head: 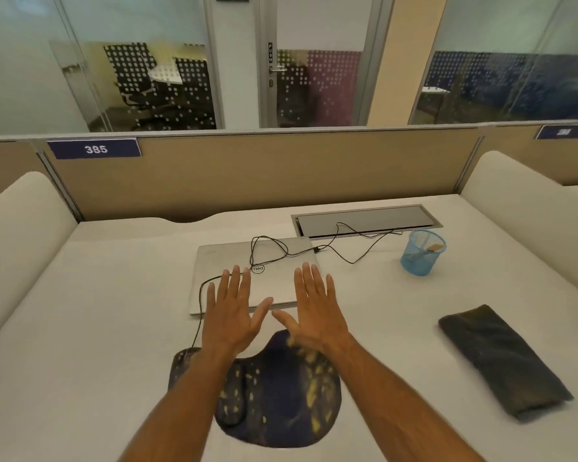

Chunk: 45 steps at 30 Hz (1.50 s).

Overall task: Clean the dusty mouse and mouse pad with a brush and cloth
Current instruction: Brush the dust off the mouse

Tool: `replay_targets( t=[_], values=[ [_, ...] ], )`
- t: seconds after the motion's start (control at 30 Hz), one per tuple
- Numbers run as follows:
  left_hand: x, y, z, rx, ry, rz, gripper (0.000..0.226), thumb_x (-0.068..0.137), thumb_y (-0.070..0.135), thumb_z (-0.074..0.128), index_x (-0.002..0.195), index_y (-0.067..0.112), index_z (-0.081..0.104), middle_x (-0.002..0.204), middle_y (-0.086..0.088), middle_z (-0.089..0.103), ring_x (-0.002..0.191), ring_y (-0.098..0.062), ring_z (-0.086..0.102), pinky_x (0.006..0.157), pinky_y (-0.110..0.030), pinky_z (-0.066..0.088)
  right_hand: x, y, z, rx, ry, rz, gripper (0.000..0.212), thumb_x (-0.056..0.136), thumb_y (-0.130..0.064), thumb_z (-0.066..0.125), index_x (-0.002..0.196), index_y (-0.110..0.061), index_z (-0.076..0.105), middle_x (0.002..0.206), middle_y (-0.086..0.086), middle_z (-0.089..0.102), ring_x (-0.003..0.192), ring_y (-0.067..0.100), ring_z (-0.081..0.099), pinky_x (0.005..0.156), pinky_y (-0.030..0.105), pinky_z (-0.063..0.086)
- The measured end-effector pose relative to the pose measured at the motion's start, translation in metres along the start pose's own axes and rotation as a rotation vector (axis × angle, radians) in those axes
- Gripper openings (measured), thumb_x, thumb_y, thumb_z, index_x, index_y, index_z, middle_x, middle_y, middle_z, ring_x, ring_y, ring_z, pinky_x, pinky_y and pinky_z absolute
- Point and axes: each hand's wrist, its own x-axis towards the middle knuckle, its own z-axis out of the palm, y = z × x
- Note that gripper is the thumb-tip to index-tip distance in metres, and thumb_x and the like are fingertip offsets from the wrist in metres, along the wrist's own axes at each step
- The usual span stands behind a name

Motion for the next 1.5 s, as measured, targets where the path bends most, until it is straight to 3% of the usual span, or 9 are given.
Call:
replay_targets(
  t=[0.33, 0.5, 0.6, 0.7, 0.8, 1.07, 1.23, 1.4, 1.5],
  values=[
    [0.049, 0.137, 0.051, -0.020, -0.076, 0.159, 0.095, 0.082, 0.080, -0.012, 0.157, 0.022, -0.010, 0.165, -0.001, -0.016, 0.151, -0.021, -0.019, 0.122, -0.045, -0.013, 0.008, 0.168, -0.024, -0.059, 0.102, 0.222, 0.097, 0.079, -0.083, 0.002, 0.151, -0.020, -0.014, 0.159, 0.006, -0.020, 0.146, 0.025, -0.022, 0.117, 0.049, -0.015],
    [0.065, 0.189, 0.080, -0.020, -0.149, 0.217, 0.095, 0.081, 0.081, -0.013, 0.156, 0.023, -0.015, 0.164, -0.002, -0.020, 0.149, -0.021, -0.024, 0.121, -0.045, -0.015, 0.014, 0.248, -0.048, -0.105, 0.195, 0.307, 0.089, 0.087, -0.074, 0.021, 0.154, -0.015, 0.012, 0.162, 0.012, 0.008, 0.148, 0.033, 0.006, 0.119, 0.052, 0.006],
    [0.069, 0.211, 0.096, -0.034, -0.182, 0.233, 0.098, 0.080, 0.082, -0.012, 0.157, 0.021, -0.012, 0.165, -0.003, -0.015, 0.150, -0.020, -0.022, 0.121, -0.042, -0.015, 0.020, 0.284, -0.058, -0.034, 0.267, 0.361, 0.074, 0.088, -0.059, 0.051, 0.143, -0.013, 0.037, 0.147, 0.016, 0.040, 0.131, 0.033, 0.040, 0.108, 0.050, 0.035],
    [0.070, 0.227, 0.110, -0.055, -0.233, 0.245, 0.100, 0.079, 0.083, -0.008, 0.157, 0.019, -0.011, 0.165, -0.005, -0.015, 0.150, -0.021, -0.021, 0.120, -0.040, -0.016, 0.028, 0.308, -0.062, -0.044, 0.240, 0.388, 0.061, 0.089, -0.054, 0.054, 0.133, -0.011, 0.048, 0.126, 0.013, 0.057, 0.105, 0.025, 0.055, 0.082, 0.037, 0.049],
    [0.063, 0.234, 0.126, -0.051, -0.287, 0.275, 0.099, 0.082, 0.083, -0.003, 0.156, 0.018, -0.013, 0.164, -0.005, -0.019, 0.150, -0.020, -0.023, 0.120, -0.039, -0.017, 0.040, 0.320, -0.063, 0.018, 0.170, 0.402, 0.052, 0.094, -0.050, 0.048, 0.127, -0.010, 0.055, 0.120, 0.011, 0.064, 0.101, 0.025, 0.061, 0.085, 0.039, 0.052],
    [0.057, 0.232, 0.139, -0.016, -0.277, 0.289, 0.093, 0.088, 0.083, 0.001, 0.156, 0.021, -0.012, 0.163, 0.002, -0.022, 0.149, -0.014, -0.025, 0.121, -0.042, -0.016, 0.056, 0.333, -0.058, 0.106, 0.133, 0.460, 0.044, 0.101, -0.038, 0.039, 0.104, -0.006, 0.068, 0.098, 0.016, 0.071, 0.086, 0.030, 0.065, 0.073, 0.036, 0.052],
    [0.058, 0.231, 0.141, -0.035, -0.274, 0.278, 0.095, 0.087, 0.084, 0.001, 0.158, 0.022, -0.007, 0.164, 0.003, -0.017, 0.149, -0.013, -0.022, 0.121, -0.041, -0.016, 0.058, 0.333, -0.069, 0.211, 0.346, 0.491, 0.037, 0.098, -0.031, 0.048, 0.101, -0.001, 0.070, 0.094, 0.018, 0.072, 0.079, 0.031, 0.065, 0.064, 0.031, 0.047],
    [0.058, 0.232, 0.139, -0.025, -0.288, 0.278, 0.096, 0.086, 0.085, -0.001, 0.157, 0.022, -0.009, 0.164, 0.003, -0.019, 0.149, -0.014, -0.024, 0.121, -0.042, -0.016, 0.047, 0.324, -0.084, 0.507, 0.593, 0.570, 0.017, 0.078, -0.018, 0.076, 0.070, -0.006, 0.067, 0.065, 0.003, 0.063, 0.060, 0.020, 0.061, 0.053, 0.027, 0.050],
    [0.056, 0.231, 0.139, -0.024, -0.296, 0.281, 0.096, 0.085, 0.086, 0.000, 0.157, 0.022, -0.010, 0.163, 0.003, -0.020, 0.149, -0.014, -0.025, 0.121, -0.042, -0.018, 0.039, 0.316, -0.090, 0.575, 0.685, 0.569, 0.020, 0.076, -0.014, 0.071, 0.067, -0.012, 0.054, 0.064, -0.001, 0.057, 0.052, 0.008, 0.052, 0.041, 0.011, 0.036]
  ],
)
